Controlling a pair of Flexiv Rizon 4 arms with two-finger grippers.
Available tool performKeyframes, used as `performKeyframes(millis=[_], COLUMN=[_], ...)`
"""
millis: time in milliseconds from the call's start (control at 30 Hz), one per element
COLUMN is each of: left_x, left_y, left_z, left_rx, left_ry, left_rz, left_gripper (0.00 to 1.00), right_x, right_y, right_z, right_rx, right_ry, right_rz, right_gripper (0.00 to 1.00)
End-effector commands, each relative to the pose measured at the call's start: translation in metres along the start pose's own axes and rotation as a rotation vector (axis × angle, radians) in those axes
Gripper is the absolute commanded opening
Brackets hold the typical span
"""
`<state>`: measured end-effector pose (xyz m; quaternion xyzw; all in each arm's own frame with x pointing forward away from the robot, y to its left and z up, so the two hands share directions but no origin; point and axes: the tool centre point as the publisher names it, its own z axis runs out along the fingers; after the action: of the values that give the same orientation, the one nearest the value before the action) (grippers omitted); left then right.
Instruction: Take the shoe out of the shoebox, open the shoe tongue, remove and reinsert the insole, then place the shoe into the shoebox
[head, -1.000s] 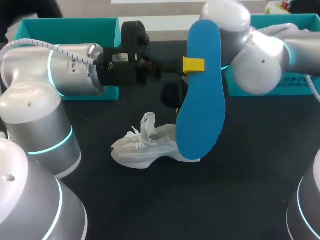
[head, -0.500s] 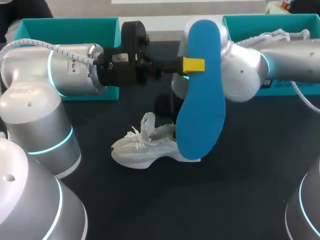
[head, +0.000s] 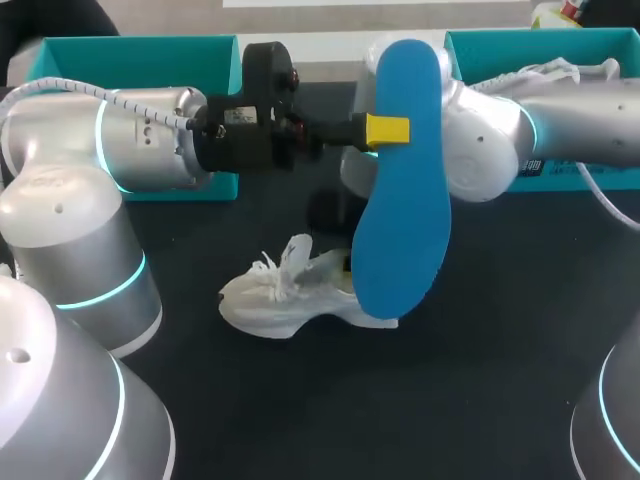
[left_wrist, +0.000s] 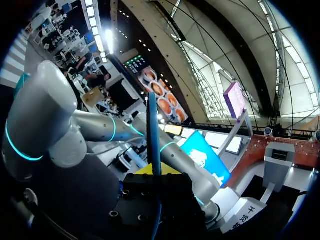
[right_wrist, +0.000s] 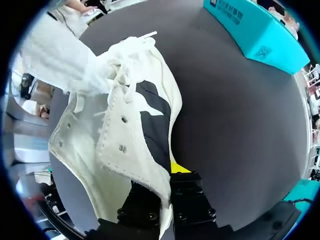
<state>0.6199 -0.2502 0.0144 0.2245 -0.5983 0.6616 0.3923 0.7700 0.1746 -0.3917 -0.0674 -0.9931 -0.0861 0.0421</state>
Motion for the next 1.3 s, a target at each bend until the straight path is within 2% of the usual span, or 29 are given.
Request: performKeyframes(millis=[33,200,267,433,533,933,967,1000,1033,1067,1267,1300], left_x=[-0.001,-0.001,-0.001,-0.001,-0.001,-0.001,-0.001,-0.001,-0.001,-0.001,-0.001,-0.001], left_y=[0.001,0.001,0.001,0.001,0.001,0.001,0.001,0.001,0.001,0.001,0.001,0.001], left_z=[0.002,0.002,0.002,0.002,0.002,0.002,0.002,0.002,0.002,0.002,0.002,0.002], left_rx=[0.002,0.002,0.002,0.002,0.002,0.002,0.002,0.002,0.002,0.002,0.002,0.002], left_ry=[0.0,0.0,0.0,0.0,0.0,0.0,0.0,0.0,0.0,0.0,0.0,0.0], left_rz=[0.001,0.001,0.001,0.001,0.001,0.001,0.001,0.001,0.001,0.001,0.001,0.001], left_gripper=[0.0,0.0,0.0,0.0,0.0,0.0,0.0,0.0,0.0,0.0,0.0,0.0], right_x=[0.012,0.026,0.034,0.044,0.047,0.047,0.047,0.046,0.046,0.046,0.044,0.044], right_y=[-0.016,-0.022,-0.023,-0.025,-0.025,-0.025,-0.029,-0.03,-0.03,-0.029,-0.026,-0.027], right_z=[-0.023,-0.036,-0.038,-0.042,-0.046,-0.046,-0.046,-0.047,-0.046,-0.045,-0.038,-0.036], right_rx=[-0.019,-0.048,-0.118,-0.161,-0.178,-0.178,-0.203,-0.243,-0.225,-0.242,-0.29,-0.264], right_ry=[0.014,0.06,0.046,0.013,-0.047,-0.047,-0.095,-0.107,-0.112,-0.137,-0.131,-0.134], right_rz=[0.103,0.344,0.478,0.709,0.843,0.843,0.956,0.989,1.048,1.082,1.187,1.212], right_gripper=[0.0,0.0,0.0,0.0,0.0,0.0,0.0,0.0,0.0,0.0,0.0,0.0])
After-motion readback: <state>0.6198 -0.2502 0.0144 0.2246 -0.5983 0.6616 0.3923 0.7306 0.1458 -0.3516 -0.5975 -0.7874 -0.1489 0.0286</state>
